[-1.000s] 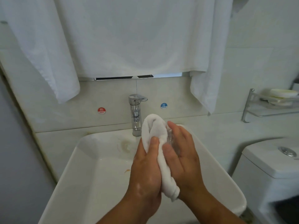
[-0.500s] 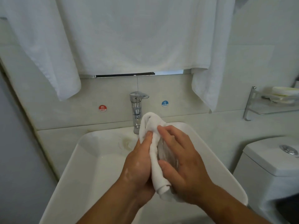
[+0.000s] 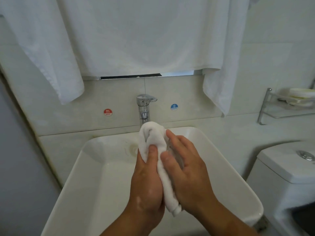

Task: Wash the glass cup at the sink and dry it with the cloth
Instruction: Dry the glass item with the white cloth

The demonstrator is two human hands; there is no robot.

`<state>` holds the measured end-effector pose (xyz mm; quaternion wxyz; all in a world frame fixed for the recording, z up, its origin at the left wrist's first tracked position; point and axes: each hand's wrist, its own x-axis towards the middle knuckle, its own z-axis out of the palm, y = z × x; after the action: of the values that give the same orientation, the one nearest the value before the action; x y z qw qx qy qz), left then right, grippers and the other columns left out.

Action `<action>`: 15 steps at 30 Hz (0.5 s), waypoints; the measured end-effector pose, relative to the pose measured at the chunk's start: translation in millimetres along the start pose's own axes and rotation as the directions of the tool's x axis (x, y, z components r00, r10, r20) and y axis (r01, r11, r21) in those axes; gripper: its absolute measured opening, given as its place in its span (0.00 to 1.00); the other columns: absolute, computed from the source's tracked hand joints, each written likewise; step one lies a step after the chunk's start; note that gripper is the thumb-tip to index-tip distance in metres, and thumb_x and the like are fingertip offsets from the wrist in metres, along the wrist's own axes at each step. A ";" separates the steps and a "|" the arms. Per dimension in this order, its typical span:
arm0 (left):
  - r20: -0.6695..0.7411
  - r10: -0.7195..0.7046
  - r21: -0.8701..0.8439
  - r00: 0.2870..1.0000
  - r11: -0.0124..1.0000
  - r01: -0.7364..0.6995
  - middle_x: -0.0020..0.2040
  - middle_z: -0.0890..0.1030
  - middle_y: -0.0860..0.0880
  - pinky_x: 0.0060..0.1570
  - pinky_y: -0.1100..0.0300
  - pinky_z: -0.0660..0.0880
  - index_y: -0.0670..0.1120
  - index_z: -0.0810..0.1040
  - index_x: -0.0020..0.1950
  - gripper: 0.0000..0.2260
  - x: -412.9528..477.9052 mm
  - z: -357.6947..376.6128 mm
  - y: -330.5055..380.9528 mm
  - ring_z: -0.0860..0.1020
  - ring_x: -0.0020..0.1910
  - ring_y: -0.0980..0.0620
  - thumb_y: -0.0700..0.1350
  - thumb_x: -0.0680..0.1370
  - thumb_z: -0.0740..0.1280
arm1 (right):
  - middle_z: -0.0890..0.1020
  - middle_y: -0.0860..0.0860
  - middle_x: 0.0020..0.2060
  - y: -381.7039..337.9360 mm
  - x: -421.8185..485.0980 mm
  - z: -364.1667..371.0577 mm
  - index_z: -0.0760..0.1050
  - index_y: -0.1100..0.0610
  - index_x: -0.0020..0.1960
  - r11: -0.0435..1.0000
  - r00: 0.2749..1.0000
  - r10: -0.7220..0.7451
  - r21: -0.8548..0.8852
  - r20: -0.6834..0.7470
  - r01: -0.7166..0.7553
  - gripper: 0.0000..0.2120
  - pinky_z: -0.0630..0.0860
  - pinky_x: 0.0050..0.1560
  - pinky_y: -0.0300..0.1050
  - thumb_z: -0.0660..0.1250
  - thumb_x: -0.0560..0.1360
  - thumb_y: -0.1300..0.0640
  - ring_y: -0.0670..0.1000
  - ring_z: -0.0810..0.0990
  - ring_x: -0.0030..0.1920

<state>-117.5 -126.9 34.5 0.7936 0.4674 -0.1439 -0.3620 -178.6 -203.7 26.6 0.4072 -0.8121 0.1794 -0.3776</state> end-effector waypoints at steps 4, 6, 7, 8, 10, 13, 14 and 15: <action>0.122 -0.159 -0.124 0.980 0.977 0.174 0.61 0.85 0.40 0.68 0.39 0.75 0.46 0.82 0.66 0.23 9.8 -12.7 11.2 0.84 0.60 0.38 0.61 0.80 0.66 | 0.63 0.35 0.75 18.1 -2.9 -14.7 0.60 0.28 0.74 0.956 0.953 -0.237 -0.127 0.189 0.263 0.28 0.69 0.72 0.44 0.60 0.75 0.37 0.41 0.65 0.75; 0.198 -0.243 -0.174 0.949 0.945 0.278 0.67 0.82 0.38 0.74 0.37 0.68 0.44 0.80 0.69 0.24 17.3 -22.8 9.5 0.80 0.67 0.36 0.60 0.82 0.62 | 0.61 0.40 0.78 24.0 2.3 -24.5 0.60 0.34 0.77 0.900 0.894 -0.350 -0.165 0.280 0.404 0.30 0.67 0.74 0.54 0.63 0.77 0.40 0.46 0.62 0.78; 0.185 -0.276 -0.207 0.943 0.927 0.312 0.68 0.80 0.38 0.75 0.37 0.67 0.44 0.79 0.70 0.25 22.5 -25.9 4.9 0.78 0.68 0.36 0.60 0.83 0.61 | 0.60 0.40 0.79 26.0 5.9 -27.8 0.58 0.36 0.79 0.881 0.871 -0.367 -0.179 0.326 0.438 0.31 0.65 0.75 0.57 0.63 0.77 0.40 0.47 0.59 0.79; 0.182 -0.277 -0.226 0.943 0.922 0.315 0.69 0.80 0.38 0.75 0.37 0.67 0.45 0.78 0.71 0.25 25.5 -27.0 2.2 0.78 0.69 0.36 0.60 0.83 0.60 | 0.57 0.39 0.80 27.2 9.5 -30.1 0.56 0.36 0.79 0.878 0.864 -0.354 -0.191 0.359 0.439 0.33 0.63 0.77 0.59 0.63 0.77 0.40 0.45 0.56 0.80; 0.146 -0.224 -0.294 0.964 0.920 0.258 0.68 0.81 0.38 0.73 0.37 0.69 0.46 0.78 0.72 0.25 25.4 -24.7 -5.2 0.79 0.68 0.35 0.60 0.83 0.61 | 0.52 0.32 0.79 24.5 11.2 -27.9 0.52 0.31 0.78 0.914 0.902 -0.256 -0.217 0.348 0.343 0.34 0.61 0.77 0.48 0.62 0.75 0.36 0.36 0.53 0.79; 0.067 -0.067 -0.230 0.995 0.970 0.081 0.59 0.86 0.41 0.66 0.38 0.77 0.48 0.80 0.68 0.21 17.3 -16.9 -8.9 0.85 0.59 0.39 0.59 0.82 0.62 | 0.53 0.29 0.76 12.6 0.0 -11.5 0.57 0.24 0.71 0.980 0.985 -0.076 -0.171 0.155 0.102 0.31 0.61 0.60 0.20 0.56 0.69 0.28 0.23 0.57 0.69; 0.027 -0.032 -0.178 0.999 0.983 0.036 0.54 0.88 0.43 0.60 0.43 0.81 0.48 0.81 0.65 0.20 14.0 -11.3 -9.7 0.87 0.54 0.44 0.58 0.81 0.62 | 0.57 0.29 0.74 9.8 -3.6 -6.1 0.60 0.24 0.71 0.991 0.995 -0.033 -0.128 0.093 0.045 0.31 0.63 0.56 0.19 0.55 0.67 0.26 0.24 0.60 0.67; -0.009 0.006 -0.164 1.000 0.986 -0.007 0.48 0.89 0.46 0.52 0.51 0.84 0.48 0.82 0.62 0.18 11.2 -5.8 -10.3 0.88 0.48 0.49 0.57 0.82 0.61 | 0.62 0.30 0.71 9.6 -5.4 -2.3 0.63 0.26 0.71 0.997 0.999 -0.013 -0.080 0.043 0.017 0.32 0.66 0.55 0.19 0.55 0.67 0.25 0.27 0.64 0.66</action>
<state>-111.0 -134.3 21.6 0.8311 0.4014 -0.1118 -0.3682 -183.7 -207.5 17.3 0.3751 -0.8370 0.1796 -0.3556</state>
